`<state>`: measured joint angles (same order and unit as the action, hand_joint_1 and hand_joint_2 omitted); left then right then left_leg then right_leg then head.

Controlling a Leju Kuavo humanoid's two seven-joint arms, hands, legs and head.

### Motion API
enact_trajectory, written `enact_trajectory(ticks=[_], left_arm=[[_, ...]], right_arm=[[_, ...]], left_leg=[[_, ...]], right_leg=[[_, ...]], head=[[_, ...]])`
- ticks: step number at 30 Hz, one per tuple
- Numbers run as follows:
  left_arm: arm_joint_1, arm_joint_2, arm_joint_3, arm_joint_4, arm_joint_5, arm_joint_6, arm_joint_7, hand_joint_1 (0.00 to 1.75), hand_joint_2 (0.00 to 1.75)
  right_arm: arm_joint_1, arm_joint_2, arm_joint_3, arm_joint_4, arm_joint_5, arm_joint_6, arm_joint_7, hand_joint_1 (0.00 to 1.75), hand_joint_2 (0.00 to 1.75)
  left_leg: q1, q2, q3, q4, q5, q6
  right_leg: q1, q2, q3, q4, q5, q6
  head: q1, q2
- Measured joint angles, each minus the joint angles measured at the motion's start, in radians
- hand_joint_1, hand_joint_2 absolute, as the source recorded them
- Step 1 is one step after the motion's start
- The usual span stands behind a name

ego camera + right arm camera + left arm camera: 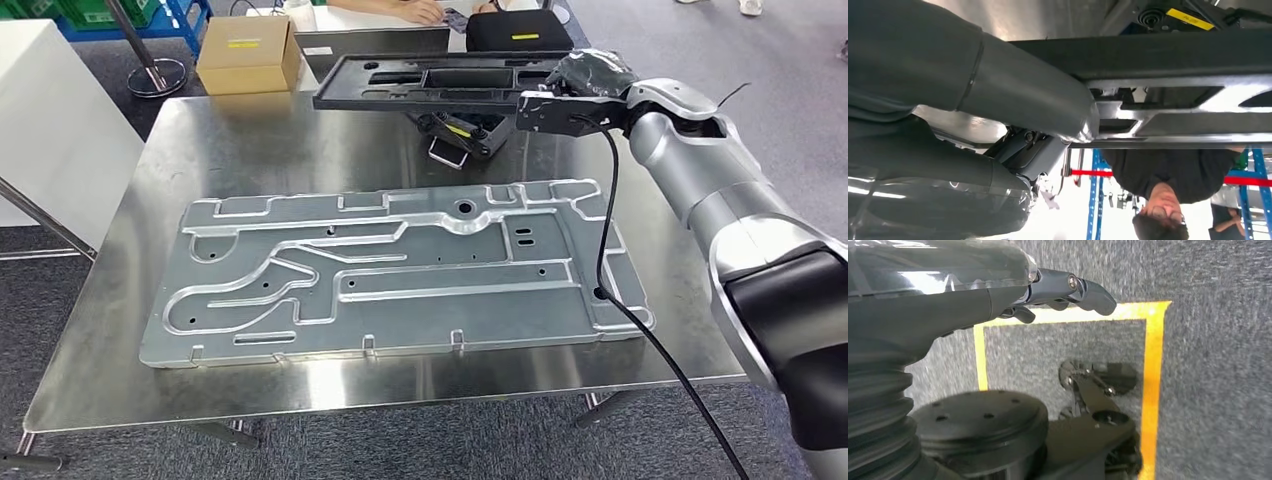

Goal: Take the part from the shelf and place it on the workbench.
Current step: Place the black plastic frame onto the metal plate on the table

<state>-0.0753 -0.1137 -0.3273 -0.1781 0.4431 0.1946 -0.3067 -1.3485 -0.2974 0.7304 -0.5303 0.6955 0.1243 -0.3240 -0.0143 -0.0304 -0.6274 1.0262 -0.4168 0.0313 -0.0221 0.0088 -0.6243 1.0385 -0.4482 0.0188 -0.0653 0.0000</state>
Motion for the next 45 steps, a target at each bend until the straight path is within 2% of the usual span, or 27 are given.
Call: enact_trajectory(ticks=[4,8,12,14,18,22,32,37,45], left_arm=[[0.000,0.000,0.033,0.000,0.028,-0.003,-0.004,0.00,1.75],[-0.002,-0.002,0.041,0.000,0.014,0.016,0.007,0.00,1.75],[-0.013,-0.012,0.041,0.000,-0.007,0.024,0.011,0.00,1.75],[-0.018,-0.017,0.041,0.000,-0.011,0.027,0.010,0.00,1.75],[-0.021,-0.022,0.041,0.000,-0.006,0.032,0.008,0.00,1.75],[-0.020,-0.023,0.041,0.000,-0.001,0.026,-0.001,0.00,1.75],[-0.019,-0.023,0.042,0.000,-0.004,0.031,0.022,0.00,1.75],[-0.018,-0.022,0.044,0.000,0.007,0.033,0.018,0.00,1.75],[-0.010,-0.022,0.055,0.000,0.017,0.030,0.002,0.00,1.75]], right_arm=[[0.040,-0.001,0.008,-0.005,-0.059,-0.052,0.004,1.64,0.00],[0.174,0.027,0.039,-0.047,-0.043,-0.148,0.039,1.64,0.00],[0.346,0.138,0.084,-0.040,-0.026,-0.261,0.065,1.64,0.00],[0.400,0.201,0.097,-0.021,-0.034,-0.292,0.069,1.64,0.00],[0.431,0.305,0.108,0.017,-0.049,-0.308,0.071,1.64,0.00],[0.433,0.353,0.111,0.040,-0.054,-0.304,0.078,1.64,0.00],[0.453,0.354,0.110,0.051,-0.028,-0.331,0.097,1.64,0.00],[0.447,0.341,0.109,0.042,0.019,-0.351,0.136,1.64,0.00],[0.417,0.244,0.103,-0.028,0.096,-0.275,0.165,1.64,0.00]], left_leg=[[-0.001,0.005,0.009,-0.008,-0.006,-0.008],[0.000,0.008,0.023,-0.011,-0.013,-0.017],[0.001,0.013,0.030,-0.011,-0.015,-0.020],[0.001,0.014,0.030,-0.011,-0.015,-0.020],[0.001,0.015,0.030,-0.011,-0.015,-0.020],[0.002,0.014,0.031,-0.011,-0.015,-0.020],[0.001,0.014,0.034,-0.010,-0.015,-0.020],[0.001,0.014,0.034,-0.009,-0.014,-0.019],[-0.001,0.011,0.032,-0.009,-0.013,-0.016]], right_leg=[[0.002,0.004,0.006,0.000,-0.005,-0.007],[0.005,0.008,0.019,0.000,-0.010,-0.013],[0.006,0.013,0.024,-0.001,-0.011,-0.014],[0.006,0.013,0.023,-0.001,-0.011,-0.014],[0.006,0.013,0.023,-0.001,-0.012,-0.015],[0.006,0.012,0.025,-0.001,-0.012,-0.015],[0.006,0.011,0.032,-0.007,-0.011,-0.012],[0.006,0.011,0.033,-0.008,-0.009,-0.009],[0.005,0.008,0.033,-0.010,-0.007,-0.006]], head=[[0.000,0.000],[0.000,0.000],[0.000,0.000],[0.000,0.000],[0.000,0.000],[0.000,0.000],[0.000,0.000],[0.000,0.000],[0.000,0.000]])
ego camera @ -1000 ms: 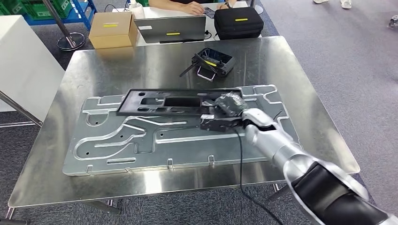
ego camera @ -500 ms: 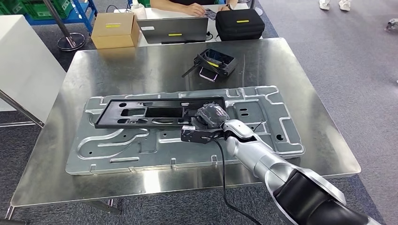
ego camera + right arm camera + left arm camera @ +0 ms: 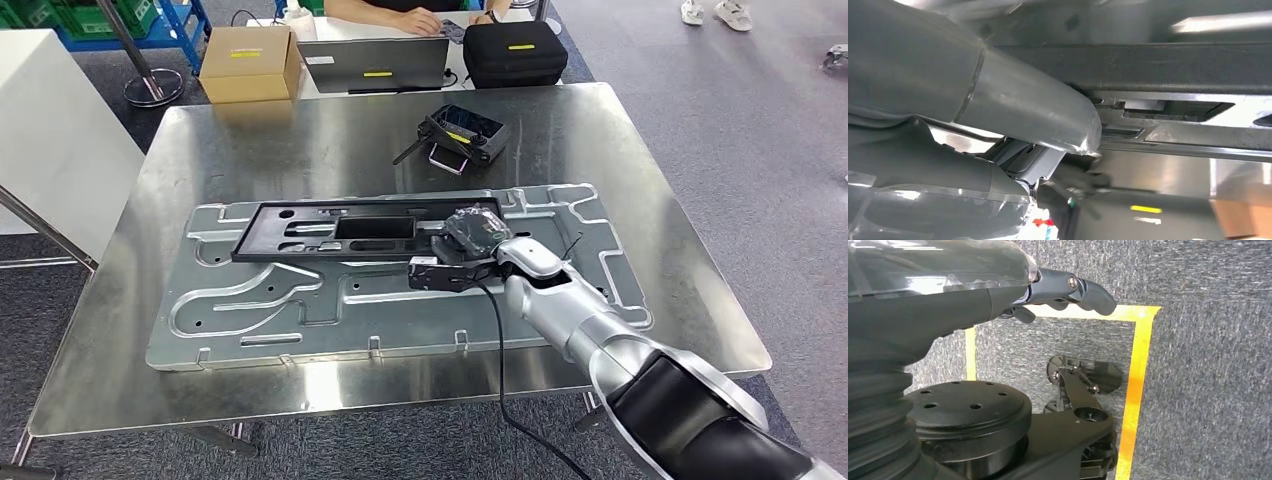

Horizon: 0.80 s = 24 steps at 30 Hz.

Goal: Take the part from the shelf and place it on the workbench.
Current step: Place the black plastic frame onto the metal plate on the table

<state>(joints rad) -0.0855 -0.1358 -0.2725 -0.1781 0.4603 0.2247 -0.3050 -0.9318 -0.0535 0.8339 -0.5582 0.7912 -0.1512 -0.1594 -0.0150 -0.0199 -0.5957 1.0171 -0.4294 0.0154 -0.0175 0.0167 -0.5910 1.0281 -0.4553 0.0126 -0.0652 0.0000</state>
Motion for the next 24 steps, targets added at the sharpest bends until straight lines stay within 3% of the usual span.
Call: enact_trajectory(ticks=[7,15,19,24], left_arm=[[0.005,0.000,0.002,0.000,0.000,-0.018,-0.011,0.00,1.75],[0.005,0.000,0.006,0.000,0.005,-0.044,-0.056,0.00,1.75],[0.005,0.000,0.005,0.000,-0.014,-0.043,-0.063,0.00,1.75],[0.006,0.000,0.004,0.000,-0.019,-0.048,-0.048,0.00,1.75]], right_arm=[[-0.023,-0.082,-0.007,-0.048,0.001,0.049,-0.010,1.64,0.00],[-0.035,-0.094,-0.008,-0.041,-0.031,0.056,-0.044,1.64,0.00],[-0.038,-0.094,-0.008,-0.026,-0.045,0.044,-0.051,0.00,0.00],[-0.037,-0.095,-0.008,-0.007,-0.051,0.034,-0.056,0.00,0.00]], left_leg=[[-0.001,0.000,0.000,0.000,0.000,0.002],[-0.001,0.001,0.000,0.000,0.000,0.002],[-0.001,0.001,0.000,0.000,0.000,0.002],[-0.001,0.001,-0.001,0.000,-0.001,0.002]], right_leg=[[-0.002,0.000,0.000,-0.001,0.001,0.002],[-0.002,0.001,0.000,-0.001,0.001,0.002],[-0.002,0.001,0.000,-0.001,0.001,0.002],[-0.002,0.001,-0.001,-0.001,0.000,0.002]], head=[[0.000,0.000],[0.000,0.000],[0.000,0.000],[0.000,0.000]])
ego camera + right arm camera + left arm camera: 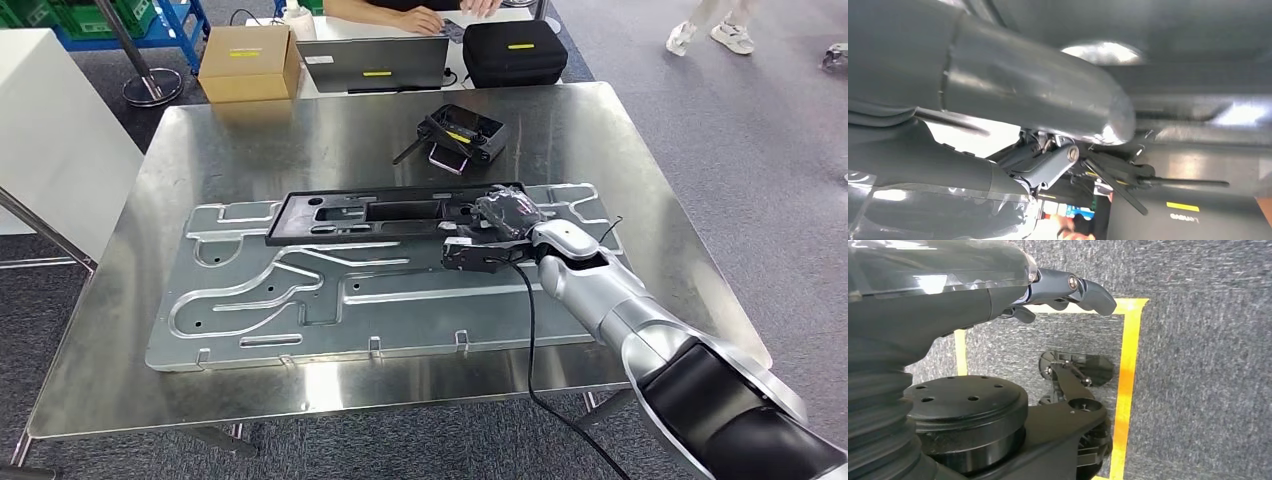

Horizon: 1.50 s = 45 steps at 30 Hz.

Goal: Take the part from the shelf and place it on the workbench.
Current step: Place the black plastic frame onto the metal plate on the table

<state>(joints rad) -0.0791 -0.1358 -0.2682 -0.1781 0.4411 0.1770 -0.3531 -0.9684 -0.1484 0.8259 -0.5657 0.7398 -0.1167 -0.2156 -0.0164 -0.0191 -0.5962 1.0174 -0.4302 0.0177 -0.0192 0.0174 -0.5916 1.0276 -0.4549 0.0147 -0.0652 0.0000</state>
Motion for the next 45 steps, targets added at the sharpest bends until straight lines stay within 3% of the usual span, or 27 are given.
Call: enact_trajectory(ticks=[11,14,15,18,31,35,45], left_arm=[[-0.001,0.000,0.000,0.000,-0.001,0.015,0.005,0.00,1.75],[-0.001,0.000,0.000,0.000,0.003,0.010,0.001,0.00,0.44],[-0.001,0.000,0.000,0.000,0.005,0.008,-0.001,0.00,0.44],[-0.001,0.000,0.000,0.000,0.009,0.003,-0.006,0.00,1.75],[-0.001,0.000,0.002,0.000,0.031,0.003,-0.015,0.00,1.75],[-0.001,0.000,0.008,0.000,0.043,0.005,-0.016,0.00,0.00],[-0.001,0.000,0.022,0.000,0.044,-0.015,-0.040,0.00,0.00]], right_arm=[[0.001,0.002,0.000,0.024,-0.001,-0.008,-0.001,0.00,0.00],[0.001,0.002,0.000,0.030,-0.002,-0.004,-0.001,0.00,0.00],[0.001,0.002,0.000,0.032,-0.002,-0.002,-0.001,0.00,0.00],[0.001,0.003,0.000,0.038,-0.002,-0.002,-0.002,0.00,0.00],[-0.027,0.006,0.000,0.056,0.014,0.021,-0.005,0.00,0.00],[-0.046,0.006,0.000,0.061,0.011,0.036,-0.011,0.00,0.00],[-0.067,0.006,0.003,0.077,-0.009,0.042,-0.019,0.00,0.00]], left_leg=[[0.000,0.000,0.000,0.000,0.000,0.001],[0.000,0.000,0.000,0.000,0.000,0.001],[0.000,0.000,0.000,0.000,0.000,0.001],[0.000,0.000,0.000,0.000,0.000,0.001],[0.000,0.000,0.000,0.000,0.000,0.001],[0.000,0.000,0.000,0.000,0.000,0.001],[0.000,0.000,0.000,0.000,0.000,0.001]], right_leg=[[0.000,0.000,0.000,0.000,0.000,0.000],[0.000,0.000,0.000,0.000,0.000,0.000],[0.000,0.000,0.000,0.000,0.000,0.000],[0.000,0.000,0.000,0.000,0.000,0.000],[0.000,0.000,0.000,0.000,0.000,0.000],[0.000,0.000,0.000,0.000,0.000,0.000],[0.000,0.000,0.000,-0.001,0.000,0.000]], head=[[0.000,0.000],[0.000,0.000],[0.000,0.000],[0.000,0.000],[0.000,0.000],[0.000,0.000],[0.000,0.000]])
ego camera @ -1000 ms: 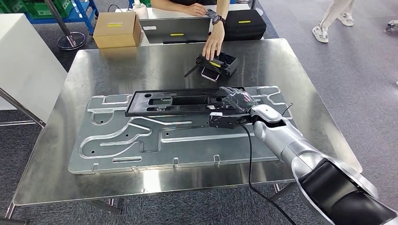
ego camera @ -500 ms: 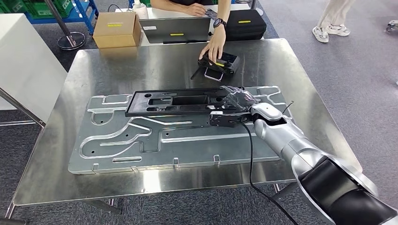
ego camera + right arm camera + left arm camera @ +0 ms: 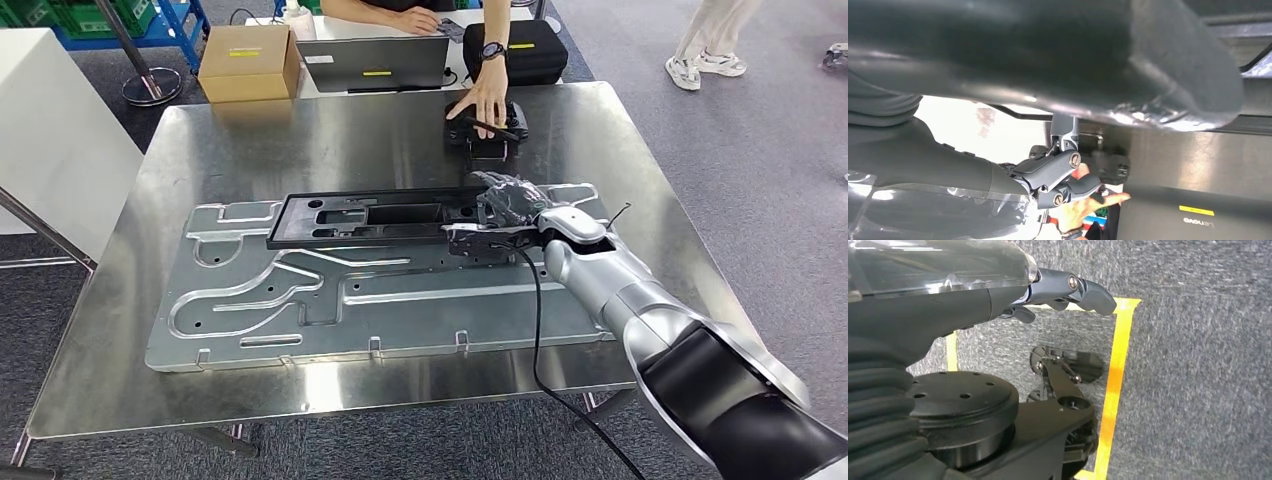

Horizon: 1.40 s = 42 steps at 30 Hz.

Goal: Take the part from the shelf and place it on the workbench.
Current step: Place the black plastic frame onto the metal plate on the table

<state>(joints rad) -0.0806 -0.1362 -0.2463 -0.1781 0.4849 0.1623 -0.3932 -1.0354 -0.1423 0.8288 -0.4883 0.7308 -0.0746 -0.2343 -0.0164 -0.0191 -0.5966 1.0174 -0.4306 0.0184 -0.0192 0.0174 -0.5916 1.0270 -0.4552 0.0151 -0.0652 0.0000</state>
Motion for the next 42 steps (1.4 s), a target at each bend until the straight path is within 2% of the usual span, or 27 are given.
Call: enact_trajectory(ticks=[14,18,20,21,22,23,25,26,27,28,29,31,32,34,36,37,38,40,41,42], left_arm=[[0.000,0.000,0.005,0.000,0.006,-0.009,-0.014,0.00,0.00],[0.000,0.001,0.005,0.000,0.006,-0.006,-0.008,0.00,0.00],[0.001,0.000,0.005,0.000,0.007,-0.004,-0.005,0.00,0.00],[0.000,0.000,0.005,0.000,0.007,-0.003,-0.004,0.00,0.00],[0.000,0.000,0.006,0.000,0.007,-0.003,-0.003,0.00,0.00],[0.001,0.000,0.006,0.000,0.007,-0.003,-0.003,0.00,0.00],[0.002,0.000,0.006,0.000,0.008,-0.002,-0.003,0.00,0.00],[0.003,0.000,0.006,0.000,0.008,-0.002,-0.003,0.00,0.00],[0.004,0.000,0.006,0.000,0.008,-0.002,-0.003,0.00,0.00],[0.004,0.000,0.006,0.000,0.007,-0.001,-0.003,0.00,0.00],[0.004,0.000,0.006,0.000,0.007,-0.001,-0.003,0.00,0.00],[0.002,0.000,0.006,0.000,0.006,-0.001,-0.002,0.00,0.00],[0.001,0.000,0.006,0.000,0.006,-0.001,-0.001,0.00,0.00],[0.000,0.000,0.006,0.000,0.006,-0.002,0.000,0.00,0.00],[0.000,0.000,0.006,0.000,0.006,-0.003,0.000,0.00,0.00],[0.000,0.001,0.006,0.000,0.006,-0.003,0.000,0.00,0.00],[-0.001,0.001,0.006,0.000,0.007,-0.003,0.000,0.00,0.00],[-0.001,0.001,0.006,0.000,0.007,-0.004,0.000,0.00,0.00],[-0.001,0.001,0.006,0.000,0.007,-0.005,0.000,0.00,0.00],[-0.001,0.001,0.006,0.000,0.007,-0.005,0.001,0.00,0.00]], right_arm=[[-0.004,-0.001,0.003,0.023,-0.030,-0.006,-0.015,0.00,0.00],[-0.004,-0.002,0.003,0.027,-0.036,-0.005,-0.016,0.00,0.00],[-0.005,-0.002,0.003,0.029,-0.039,-0.004,-0.017,0.00,0.00],[-0.005,-0.003,0.003,0.029,-0.040,-0.004,-0.017,0.00,0.00],[-0.006,-0.003,0.003,0.030,-0.042,-0.004,-0.017,0.00,0.00],[-0.005,-0.004,0.003,0.031,-0.043,-0.004,-0.017,0.00,0.00],[0.001,-0.007,0.003,0.033,-0.047,-0.004,-0.018,0.00,0.00],[0.006,-0.009,0.004,0.035,-0.047,-0.004,-0.018,0.00,0.00],[0.010,-0.012,0.004,0.037,-0.048,-0.005,-0.019,0.00,0.00],[0.013,-0.015,0.004,0.039,-0.048,-0.006,-0.019,0.00,0.00],[0.014,-0.018,0.004,0.040,-0.049,-0.007,-0.020,0.00,0.00],[0.012,-0.022,0.005,0.040,-0.049,-0.010,-0.021,0.00,0.00],[0.012,-0.024,0.005,0.041,-0.049,-0.011,-0.022,0.00,0.00],[0.012,-0.025,0.006,0.041,-0.049,-0.013,-0.022,0.00,0.00],[0.011,-0.026,0.008,0.041,-0.049,-0.015,-0.022,0.00,0.00],[0.010,-0.026,0.009,0.041,-0.049,-0.016,-0.022,0.00,0.00],[0.009,-0.026,0.009,0.041,-0.049,-0.017,-0.022,0.00,0.00],[0.009,-0.026,0.011,0.041,-0.049,-0.018,-0.021,0.00,0.00],[0.010,-0.026,0.013,0.041,-0.048,-0.019,-0.021,0.00,0.00],[0.011,-0.026,0.015,0.041,-0.048,-0.019,-0.021,0.00,0.00]], left_leg=[[-0.002,0.000,-0.003,0.005,-0.003,0.005],[-0.006,0.000,-0.005,0.010,-0.005,0.013],[-0.003,0.003,0.000,0.001,0.003,0.022],[0.000,0.005,0.003,-0.008,0.009,0.028],[0.003,0.008,0.005,-0.016,0.015,0.033],[0.004,0.010,0.006,-0.021,0.018,0.036],[0.002,0.011,0.003,-0.021,0.020,0.038],[0.001,0.011,0.001,-0.019,0.020,0.039],[0.001,0.012,-0.001,-0.017,0.020,0.038],[0.001,0.011,-0.003,-0.013,0.019,0.038],[0.001,0.011,-0.005,-0.007,0.018,0.036],[-0.001,0.011,-0.012,0.002,0.016,0.029],[-0.002,0.011,-0.015,0.006,0.016,0.025],[-0.003,0.011,-0.020,0.007,0.022,0.015],[-0.003,0.011,-0.028,0.017,0.011,0.002],[-0.002,0.011,-0.038,0.040,-0.011,-0.005],[0.002,0.012,-0.053,0.083,-0.047,-0.013],[0.013,0.012,-0.095,0.213,-0.127,-0.027],[0.019,0.012,-0.108,0.265,-0.150,-0.034],[0.024,0.012,-0.106,0.286,-0.155,-0.039]], right_leg=[[-0.005,0.000,0.000,-0.003,0.001,0.005],[-0.007,0.001,0.002,-0.006,0.003,0.013],[-0.006,0.001,0.005,-0.008,0.003,0.021],[-0.005,-0.001,0.002,0.001,-0.008,0.023],[-0.003,-0.004,-0.010,0.030,-0.029,0.024],[-0.002,-0.006,-0.032,0.080,-0.061,0.023],[-0.001,-0.008,-0.093,0.213,-0.123,0.022],[-0.001,-0.008,-0.114,0.259,-0.134,0.022],[-0.001,-0.009,-0.118,0.269,-0.124,0.022],[-0.001,-0.010,-0.103,0.240,-0.097,0.021],[-0.001,-0.011,-0.071,0.178,-0.059,0.019],[0.003,-0.013,-0.009,0.056,-0.014,0.012],[0.006,-0.014,0.007,0.021,-0.005,0.008],[0.010,-0.013,0.006,0.007,-0.002,0.000],[0.004,-0.015,0.001,-0.001,0.008,-0.012],[0.000,-0.016,-0.003,-0.004,0.014,-0.020],[-0.003,-0.018,-0.007,-0.007,0.020,-0.025],[-0.004,-0.019,-0.022,-0.007,0.032,-0.028],[-0.005,-0.019,-0.030,-0.006,0.038,-0.027],[-0.006,-0.019,-0.039,-0.005,0.044,-0.024]], head=[[0.000,0.000],[0.000,0.000],[0.000,0.000],[0.000,0.000],[0.000,0.000],[0.000,0.000],[0.000,0.000],[0.000,0.000],[0.000,0.000],[0.000,0.000],[0.000,0.000],[0.000,0.000],[0.000,0.000],[0.000,0.000],[0.000,0.000],[0.000,0.000],[0.000,0.000],[0.000,0.000],[0.000,0.000],[0.000,0.000]])
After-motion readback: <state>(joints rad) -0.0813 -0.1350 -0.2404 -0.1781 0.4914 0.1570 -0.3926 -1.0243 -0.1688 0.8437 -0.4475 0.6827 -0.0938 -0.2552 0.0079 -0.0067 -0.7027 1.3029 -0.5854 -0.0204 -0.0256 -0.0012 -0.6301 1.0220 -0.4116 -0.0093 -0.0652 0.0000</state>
